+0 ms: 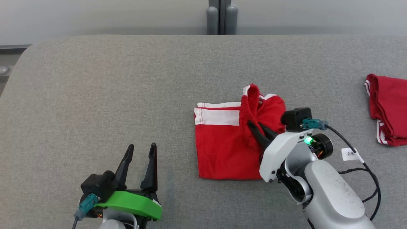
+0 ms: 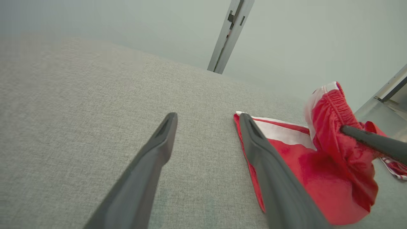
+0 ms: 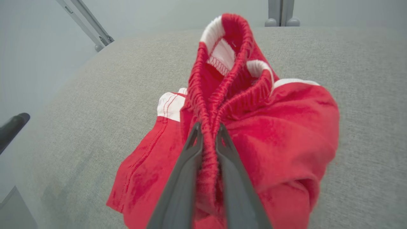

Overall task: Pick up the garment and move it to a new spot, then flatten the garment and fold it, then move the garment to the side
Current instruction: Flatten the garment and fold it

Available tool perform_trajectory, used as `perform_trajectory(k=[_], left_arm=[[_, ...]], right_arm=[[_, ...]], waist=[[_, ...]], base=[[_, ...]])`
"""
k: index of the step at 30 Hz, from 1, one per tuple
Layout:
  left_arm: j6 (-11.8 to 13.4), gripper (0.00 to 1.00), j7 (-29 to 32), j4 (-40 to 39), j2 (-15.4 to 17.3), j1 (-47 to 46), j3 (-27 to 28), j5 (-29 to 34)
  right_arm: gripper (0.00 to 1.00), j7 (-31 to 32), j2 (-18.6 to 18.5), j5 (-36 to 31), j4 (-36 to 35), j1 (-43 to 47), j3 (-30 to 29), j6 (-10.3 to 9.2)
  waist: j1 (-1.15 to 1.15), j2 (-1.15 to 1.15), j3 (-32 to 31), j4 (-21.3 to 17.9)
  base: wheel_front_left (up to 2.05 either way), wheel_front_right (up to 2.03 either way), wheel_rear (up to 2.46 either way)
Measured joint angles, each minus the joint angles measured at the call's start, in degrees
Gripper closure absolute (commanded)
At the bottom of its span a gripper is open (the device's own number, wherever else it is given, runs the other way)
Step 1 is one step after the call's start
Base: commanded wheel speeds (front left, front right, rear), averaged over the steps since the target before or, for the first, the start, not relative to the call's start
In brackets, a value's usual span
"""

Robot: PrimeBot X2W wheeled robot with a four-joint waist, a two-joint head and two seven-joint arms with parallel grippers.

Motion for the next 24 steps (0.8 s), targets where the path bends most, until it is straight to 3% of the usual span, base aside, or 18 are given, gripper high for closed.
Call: perform_trajectory(k=[17, 18, 20, 21, 24], left_arm=[[-0.05, 0.0, 0.0, 0.43, -0.44, -0.57, -1.68, -0.77], [-0.05, 0.0, 0.01, 0.46, -0.46, -0.57, -1.68, -0.83], [-0.05, 0.0, 0.0, 0.48, -0.47, -0.58, -1.65, -0.91], [-0.05, 0.0, 0.0, 0.48, -0.47, -0.58, -1.58, -0.91], [-0.05, 0.0, 0.0, 0.57, -0.48, -0.57, -1.43, -0.9]], right_arm=[[0.98, -3.39, 0.02, 2.07, 12.95, -6.75, 11.55, 0.0], [0.87, -3.56, 0.03, 2.05, 13.66, -7.08, 12.25, 0.0], [0.18, -4.7, 0.02, 1.99, 14.22, -7.58, 13.24, 0.0], [0.0, -5.42, 0.02, 2.0, 14.28, -7.86, 13.73, 0.0], [0.0, -7.62, 0.03, 2.18, 13.86, -8.47, 15.91, 0.0]], waist=[[0.0, 0.0, 0.5, 4.78], [0.0, 0.0, 0.56, 4.87], [0.0, 0.0, 0.6, 4.84], [0.0, 0.0, 0.6, 4.77], [0.0, 0.0, 0.59, 4.37]], base=[[0.0, 0.0, 0.0], [0.0, 0.0, 0.0], [0.0, 0.0, 0.0], [0.0, 0.0, 0.0], [0.0, 0.0, 0.0]])
